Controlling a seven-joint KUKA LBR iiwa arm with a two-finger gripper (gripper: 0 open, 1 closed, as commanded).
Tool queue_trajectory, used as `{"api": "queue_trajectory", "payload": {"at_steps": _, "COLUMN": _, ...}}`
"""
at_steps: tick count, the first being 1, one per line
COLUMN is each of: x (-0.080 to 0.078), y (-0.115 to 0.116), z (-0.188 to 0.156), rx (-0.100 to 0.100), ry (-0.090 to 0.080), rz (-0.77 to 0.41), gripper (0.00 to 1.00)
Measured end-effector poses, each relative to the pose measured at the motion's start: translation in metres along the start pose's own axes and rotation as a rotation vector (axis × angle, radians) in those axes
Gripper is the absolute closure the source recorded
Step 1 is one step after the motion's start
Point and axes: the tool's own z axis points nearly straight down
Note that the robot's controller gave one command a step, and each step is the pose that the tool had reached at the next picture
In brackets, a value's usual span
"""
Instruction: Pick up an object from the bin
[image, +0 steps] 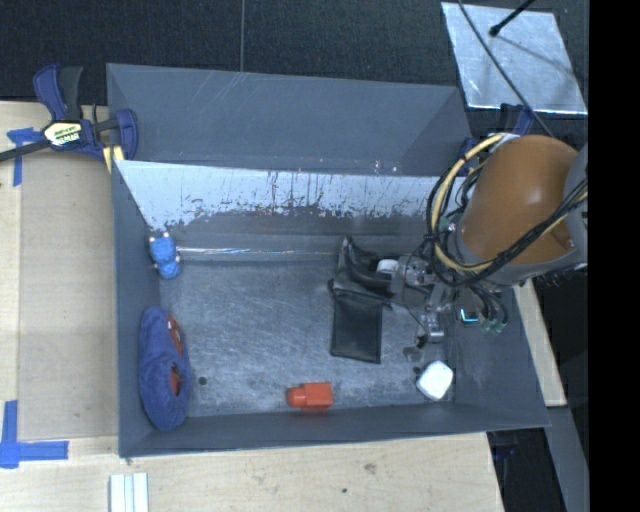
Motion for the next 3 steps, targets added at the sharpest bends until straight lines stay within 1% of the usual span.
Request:
{"api": "queue_trajectory", "payload": {"at_steps": 1, "x": -0.018, "y": 0.044, "z": 0.091, "rx": 0.000, "ry": -0.004, "rz": -0.220, "gripper": 0.00}}
{"api": "queue_trajectory", "payload": {"at_steps": 2, "x": -0.019, "y": 0.043, "z": 0.088, "rx": 0.001, "ry": -0.010, "rz": -0.219, "gripper": 1.00}}
{"api": "queue_trajectory", "payload": {"at_steps": 3, "x": -0.017, "y": 0.047, "z": -0.040, "rx": 0.003, "ry": -0.018, "rz": -0.231, "gripper": 1.00}}
